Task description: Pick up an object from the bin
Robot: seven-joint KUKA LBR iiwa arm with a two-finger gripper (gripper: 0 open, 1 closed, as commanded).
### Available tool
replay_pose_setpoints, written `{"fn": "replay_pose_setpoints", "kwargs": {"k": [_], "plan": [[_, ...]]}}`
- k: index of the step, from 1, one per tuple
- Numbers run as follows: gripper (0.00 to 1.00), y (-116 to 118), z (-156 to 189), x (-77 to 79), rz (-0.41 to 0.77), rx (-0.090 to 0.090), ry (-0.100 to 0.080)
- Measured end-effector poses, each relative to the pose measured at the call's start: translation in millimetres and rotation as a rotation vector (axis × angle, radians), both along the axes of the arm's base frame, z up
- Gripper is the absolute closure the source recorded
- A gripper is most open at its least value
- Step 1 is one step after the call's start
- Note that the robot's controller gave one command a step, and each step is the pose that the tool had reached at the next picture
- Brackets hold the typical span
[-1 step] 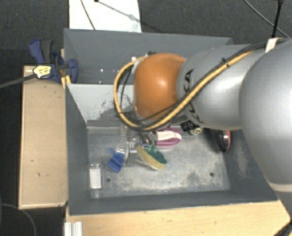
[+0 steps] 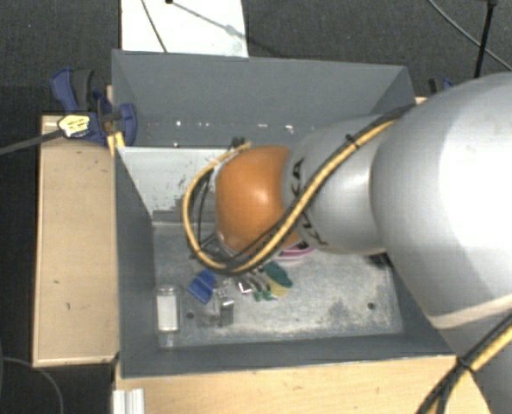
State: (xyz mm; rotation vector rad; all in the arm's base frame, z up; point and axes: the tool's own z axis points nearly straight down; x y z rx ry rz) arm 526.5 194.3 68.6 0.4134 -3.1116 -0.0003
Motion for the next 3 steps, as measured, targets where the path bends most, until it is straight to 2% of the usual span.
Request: {"fn": "replay_pose_setpoints", "kwargs": {"k": [1,2,3], "plan": [[1.0,0.4,2.4,1.4,-0.005,0.002,-0.004],[1.0,30.9,3.6,-35.0,0.52,0.001,-0.001],[1.0,26.9,159.4,-33.4,0.616,0.002,-0.014]]}}
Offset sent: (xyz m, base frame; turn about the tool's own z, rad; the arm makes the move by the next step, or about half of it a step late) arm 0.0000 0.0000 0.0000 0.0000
